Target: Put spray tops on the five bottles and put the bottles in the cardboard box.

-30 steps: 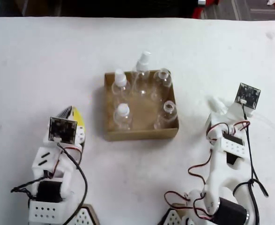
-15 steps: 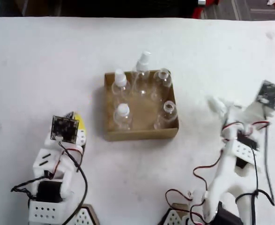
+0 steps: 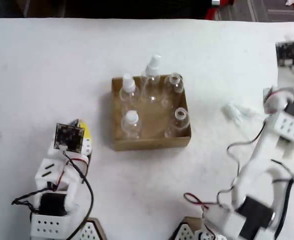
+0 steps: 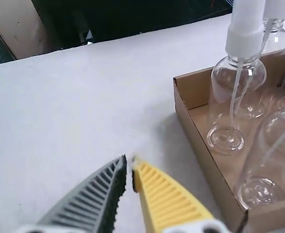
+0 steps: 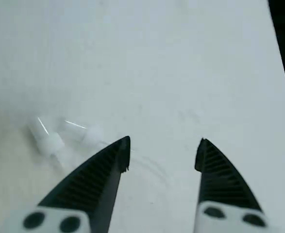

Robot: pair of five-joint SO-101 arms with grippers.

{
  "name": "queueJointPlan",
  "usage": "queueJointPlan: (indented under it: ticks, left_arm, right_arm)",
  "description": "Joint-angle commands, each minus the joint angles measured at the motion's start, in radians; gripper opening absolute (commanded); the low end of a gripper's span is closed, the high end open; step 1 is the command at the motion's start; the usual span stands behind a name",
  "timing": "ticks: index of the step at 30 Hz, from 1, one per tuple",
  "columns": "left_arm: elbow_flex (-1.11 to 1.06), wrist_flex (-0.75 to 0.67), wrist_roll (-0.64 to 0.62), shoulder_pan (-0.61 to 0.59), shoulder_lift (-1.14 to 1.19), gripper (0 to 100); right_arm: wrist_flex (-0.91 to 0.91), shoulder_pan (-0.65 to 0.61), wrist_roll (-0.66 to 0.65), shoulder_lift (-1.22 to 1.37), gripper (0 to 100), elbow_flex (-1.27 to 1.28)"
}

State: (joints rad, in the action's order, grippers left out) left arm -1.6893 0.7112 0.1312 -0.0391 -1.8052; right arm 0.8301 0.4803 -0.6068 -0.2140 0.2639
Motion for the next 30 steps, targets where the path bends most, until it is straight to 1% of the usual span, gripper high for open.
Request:
queueJointPlan:
  ticks: [1, 4, 7, 13, 15, 18, 23, 30]
  left_arm:
    - [0.052, 0.005, 0.005, 0.045, -0.016, 2]
    - [0.051, 0.014, 0.008, 0.068, -0.016, 2]
    - [0.054, 0.021, 0.006, 0.07, -0.016, 2]
    - [0.051, 0.012, 0.006, 0.07, -0.016, 2]
    - [0.051, 0.012, 0.006, 0.07, -0.016, 2]
    - [0.041, 0.009, 0.011, 0.07, -0.016, 2]
    - [0.029, -0.023, 0.012, 0.067, -0.016, 2]
    - [0.028, -0.026, 0.012, 0.07, -0.016, 2]
  right_arm:
    - [0.386, -0.015, -0.255, 0.209, 20.4, -0.42]
    - [0.539, -0.019, -0.497, 0.343, 20.2, -0.516]
    - [0.573, -0.016, -0.683, 0.437, 20.2, -0.529]
    - [0.573, -0.024, -0.815, 0.506, 20.2, -0.532]
    - [0.573, -0.044, -0.876, 0.51, 20.2, -0.528]
    - [0.573, -0.074, -0.918, 0.532, 20.2, -0.531]
    - [0.527, -0.116, -0.921, 0.579, 20.1, -0.532]
    - [0.407, -0.111, -0.921, 0.671, 20.1, -0.534]
